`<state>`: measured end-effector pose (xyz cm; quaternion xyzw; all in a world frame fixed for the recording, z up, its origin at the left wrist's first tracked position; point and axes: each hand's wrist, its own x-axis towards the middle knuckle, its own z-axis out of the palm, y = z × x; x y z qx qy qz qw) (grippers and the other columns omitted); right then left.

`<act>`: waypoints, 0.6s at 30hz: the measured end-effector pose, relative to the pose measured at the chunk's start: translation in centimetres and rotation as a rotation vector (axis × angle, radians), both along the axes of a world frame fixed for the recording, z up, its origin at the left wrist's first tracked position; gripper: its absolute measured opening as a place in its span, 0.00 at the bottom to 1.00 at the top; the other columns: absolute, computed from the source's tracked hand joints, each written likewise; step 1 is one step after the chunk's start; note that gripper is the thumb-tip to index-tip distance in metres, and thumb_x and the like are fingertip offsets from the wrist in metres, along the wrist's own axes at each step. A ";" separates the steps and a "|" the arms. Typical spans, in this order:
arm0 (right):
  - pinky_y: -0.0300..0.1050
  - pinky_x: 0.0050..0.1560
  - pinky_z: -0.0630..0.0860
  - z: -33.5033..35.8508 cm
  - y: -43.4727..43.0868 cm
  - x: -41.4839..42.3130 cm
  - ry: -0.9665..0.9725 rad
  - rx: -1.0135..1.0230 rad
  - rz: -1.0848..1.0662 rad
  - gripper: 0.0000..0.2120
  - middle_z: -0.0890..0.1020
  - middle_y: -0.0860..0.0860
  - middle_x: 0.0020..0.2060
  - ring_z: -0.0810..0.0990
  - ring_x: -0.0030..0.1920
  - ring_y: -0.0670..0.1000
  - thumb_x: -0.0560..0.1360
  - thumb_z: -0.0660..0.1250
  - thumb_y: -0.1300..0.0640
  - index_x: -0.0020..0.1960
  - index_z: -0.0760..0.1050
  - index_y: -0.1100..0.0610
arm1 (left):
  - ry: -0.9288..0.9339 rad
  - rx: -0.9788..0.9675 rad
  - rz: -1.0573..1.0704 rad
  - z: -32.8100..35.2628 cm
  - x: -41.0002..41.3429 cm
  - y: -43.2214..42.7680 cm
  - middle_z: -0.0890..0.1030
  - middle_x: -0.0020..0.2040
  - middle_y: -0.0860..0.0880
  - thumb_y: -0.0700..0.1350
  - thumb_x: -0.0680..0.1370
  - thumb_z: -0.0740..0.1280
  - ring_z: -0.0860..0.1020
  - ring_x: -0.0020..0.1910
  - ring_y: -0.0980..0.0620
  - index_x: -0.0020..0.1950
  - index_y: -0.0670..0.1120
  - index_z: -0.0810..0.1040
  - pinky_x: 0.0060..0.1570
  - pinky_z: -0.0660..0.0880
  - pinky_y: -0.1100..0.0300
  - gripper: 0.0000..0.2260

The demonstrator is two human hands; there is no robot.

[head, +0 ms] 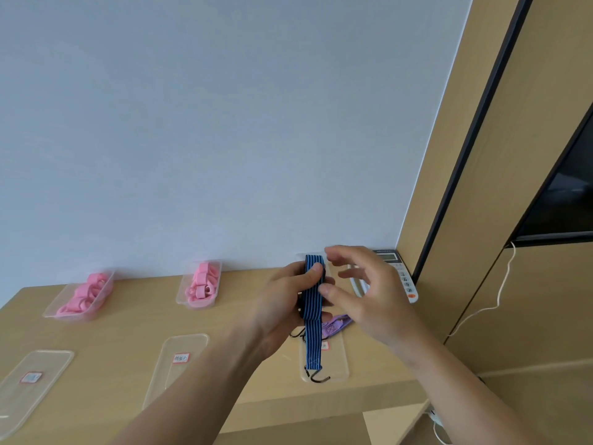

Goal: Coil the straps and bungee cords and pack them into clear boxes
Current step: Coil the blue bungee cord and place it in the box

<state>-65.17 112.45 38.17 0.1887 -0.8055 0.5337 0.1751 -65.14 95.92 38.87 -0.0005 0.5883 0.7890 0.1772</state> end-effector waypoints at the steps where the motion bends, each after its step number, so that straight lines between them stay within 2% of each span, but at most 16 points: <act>1: 0.50 0.59 0.77 -0.1 0.1 -0.2 -0.056 0.048 0.020 0.25 0.81 0.41 0.56 0.79 0.59 0.47 0.66 0.75 0.51 0.63 0.78 0.49 | 0.008 -0.004 -0.007 0.0 0.1 0.1 0.83 0.49 0.46 0.47 0.83 0.66 0.82 0.45 0.46 0.59 0.42 0.82 0.49 0.81 0.48 0.10; 3: 0.52 0.63 0.76 -0.5 0.1 -0.5 -0.150 0.088 0.075 0.31 0.80 0.41 0.59 0.78 0.62 0.45 0.65 0.76 0.47 0.67 0.76 0.47 | 0.027 -0.029 -0.026 0.1 0.3 0.3 0.86 0.50 0.47 0.46 0.84 0.64 0.82 0.48 0.46 0.60 0.43 0.82 0.54 0.80 0.43 0.10; 5: 0.54 0.64 0.75 -0.6 0.3 -0.7 -0.208 0.060 0.114 0.31 0.81 0.42 0.58 0.78 0.62 0.46 0.64 0.76 0.47 0.66 0.75 0.45 | 0.040 -0.060 -0.044 0.1 0.4 0.3 0.87 0.54 0.45 0.46 0.84 0.64 0.82 0.50 0.44 0.61 0.43 0.82 0.59 0.78 0.41 0.11; 10: 0.54 0.59 0.80 -0.2 0.7 -0.5 -0.217 0.023 0.124 0.28 0.84 0.44 0.54 0.82 0.58 0.47 0.64 0.78 0.59 0.61 0.77 0.43 | 0.053 -0.082 -0.113 -0.3 0.2 0.0 0.82 0.61 0.36 0.47 0.83 0.66 0.79 0.52 0.41 0.65 0.40 0.80 0.60 0.76 0.40 0.15; 13: 0.55 0.57 0.81 0.1 1.0 -0.6 -0.214 0.006 0.112 0.29 0.85 0.45 0.51 0.83 0.55 0.48 0.63 0.78 0.63 0.59 0.78 0.41 | 0.053 -0.071 -0.158 -0.3 0.1 0.2 0.81 0.66 0.38 0.53 0.84 0.64 0.80 0.54 0.45 0.68 0.44 0.80 0.59 0.77 0.47 0.18; 15: 0.53 0.56 0.82 0.4 1.2 -0.7 -0.199 -0.003 0.093 0.30 0.84 0.45 0.51 0.83 0.54 0.46 0.64 0.79 0.67 0.58 0.79 0.40 | 0.040 -0.068 -0.169 -0.4 0.2 0.4 0.83 0.63 0.40 0.56 0.83 0.62 0.81 0.51 0.47 0.68 0.47 0.80 0.57 0.78 0.50 0.20; 18: 0.47 0.58 0.80 0.8 1.4 -0.7 -0.130 0.013 0.062 0.30 0.82 0.45 0.55 0.82 0.55 0.46 0.65 0.78 0.70 0.60 0.79 0.45 | -0.012 -0.055 -0.160 -0.6 0.4 0.4 0.81 0.51 0.41 0.60 0.82 0.62 0.80 0.46 0.44 0.66 0.48 0.82 0.55 0.78 0.49 0.21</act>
